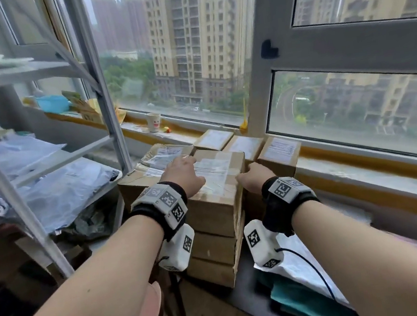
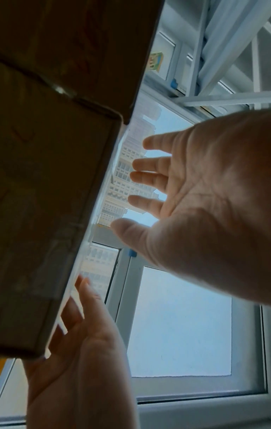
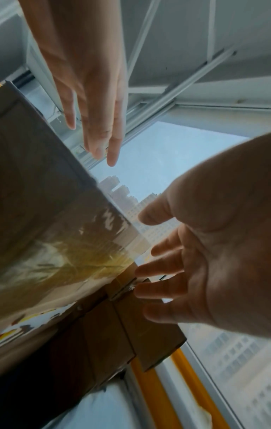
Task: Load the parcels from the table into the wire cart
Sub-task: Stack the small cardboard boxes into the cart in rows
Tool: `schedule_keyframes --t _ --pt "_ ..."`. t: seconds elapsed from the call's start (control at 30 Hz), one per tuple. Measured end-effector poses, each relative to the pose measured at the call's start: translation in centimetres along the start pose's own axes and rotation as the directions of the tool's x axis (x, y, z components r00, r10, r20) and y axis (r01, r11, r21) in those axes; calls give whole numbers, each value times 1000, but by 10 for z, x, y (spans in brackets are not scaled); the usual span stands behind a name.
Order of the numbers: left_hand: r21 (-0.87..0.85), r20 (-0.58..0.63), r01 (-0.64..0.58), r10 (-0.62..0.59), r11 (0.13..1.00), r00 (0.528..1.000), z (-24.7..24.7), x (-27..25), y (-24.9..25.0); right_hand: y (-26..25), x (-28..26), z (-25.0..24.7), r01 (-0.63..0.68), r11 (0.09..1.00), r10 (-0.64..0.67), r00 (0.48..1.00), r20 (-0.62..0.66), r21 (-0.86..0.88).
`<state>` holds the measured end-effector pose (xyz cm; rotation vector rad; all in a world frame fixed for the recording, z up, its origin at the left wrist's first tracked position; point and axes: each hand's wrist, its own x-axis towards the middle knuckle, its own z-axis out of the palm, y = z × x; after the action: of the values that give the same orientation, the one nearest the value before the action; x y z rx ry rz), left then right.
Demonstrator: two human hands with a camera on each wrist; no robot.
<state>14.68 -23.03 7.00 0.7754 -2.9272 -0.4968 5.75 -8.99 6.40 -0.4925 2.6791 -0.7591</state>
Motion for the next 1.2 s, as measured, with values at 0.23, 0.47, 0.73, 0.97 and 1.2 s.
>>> schedule_keyframes --t 0.23,0.47,0.73,0.97,1.2 --pt "-58 62 7 -4 998 998 3 19 -13 -2 7 13 -135 982 133 991 19 134" --pt "-75 84 -14 20 997 996 6 26 -15 -1 10 22 -225 927 221 974 47 301" --pt "-89 57 -25 30 996 998 6 24 -8 -1 6 28 -258 805 204 966 160 534" --pt "-122 15 -56 58 991 998 -2 18 1 -7 -1 23 -224 799 191 975 118 559" --pt "-216 -58 -47 36 975 998 -14 12 9 -3 -19 8 -173 809 194 981 21 561"
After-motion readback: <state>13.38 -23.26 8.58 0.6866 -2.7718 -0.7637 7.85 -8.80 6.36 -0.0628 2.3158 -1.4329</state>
